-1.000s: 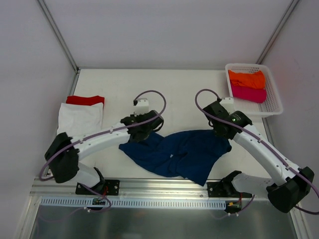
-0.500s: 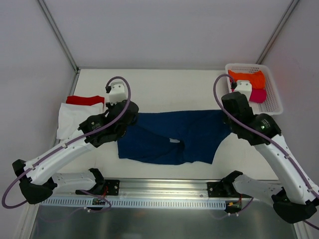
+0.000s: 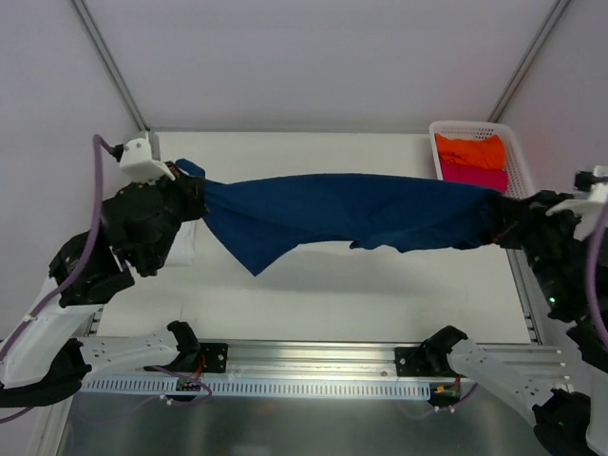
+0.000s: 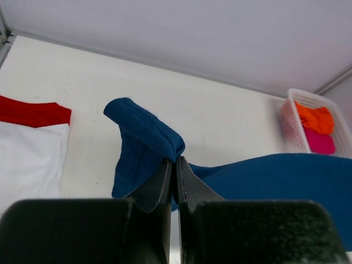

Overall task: Fold and stack the t-shirts
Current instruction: Flatten the tshirt out

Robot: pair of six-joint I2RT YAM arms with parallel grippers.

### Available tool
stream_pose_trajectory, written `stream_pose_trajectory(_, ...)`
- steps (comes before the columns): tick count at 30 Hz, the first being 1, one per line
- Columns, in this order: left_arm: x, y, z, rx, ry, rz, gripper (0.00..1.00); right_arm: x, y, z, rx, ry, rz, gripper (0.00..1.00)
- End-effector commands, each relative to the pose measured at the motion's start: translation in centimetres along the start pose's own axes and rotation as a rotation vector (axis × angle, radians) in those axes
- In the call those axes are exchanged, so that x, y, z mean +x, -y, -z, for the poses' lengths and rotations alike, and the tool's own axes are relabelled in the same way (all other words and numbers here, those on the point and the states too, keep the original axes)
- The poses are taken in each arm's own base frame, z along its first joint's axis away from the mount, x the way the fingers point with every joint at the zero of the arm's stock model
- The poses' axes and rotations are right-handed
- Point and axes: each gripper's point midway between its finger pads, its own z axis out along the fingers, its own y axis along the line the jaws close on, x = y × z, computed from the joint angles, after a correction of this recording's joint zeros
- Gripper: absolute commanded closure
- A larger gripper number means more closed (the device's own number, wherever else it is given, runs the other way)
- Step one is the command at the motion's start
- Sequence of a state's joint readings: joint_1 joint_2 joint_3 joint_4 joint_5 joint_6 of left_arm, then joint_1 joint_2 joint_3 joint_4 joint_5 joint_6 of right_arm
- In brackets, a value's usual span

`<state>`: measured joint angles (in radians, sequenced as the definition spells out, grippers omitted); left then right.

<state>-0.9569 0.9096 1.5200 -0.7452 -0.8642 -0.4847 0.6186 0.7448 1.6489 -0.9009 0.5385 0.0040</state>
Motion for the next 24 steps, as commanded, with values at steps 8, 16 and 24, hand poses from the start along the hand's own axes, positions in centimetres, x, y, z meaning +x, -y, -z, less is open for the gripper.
stream_pose_trajectory(8, -3.7, 2.0, 3.2, 0.208, 0.015, 0.051, 1.0, -6.0, 0.3, 5.8, -0.14, 0.192, -0.077, 0.97)
stream_pose_trajectory(16, -1.6, 2.3, -1.2, -0.001, 0.007, -0.084, 1.0, -2.0, -0.2, -0.5, 0.012, 0.063, 0.013, 0.96)
stream_pose_trajectory(24, 6.8, -0.6, -10.1, -0.176, -0.18, -0.102, 1.0, 4.9, -2.1, -10.0, 0.11, -0.115, 0.07, 0.96)
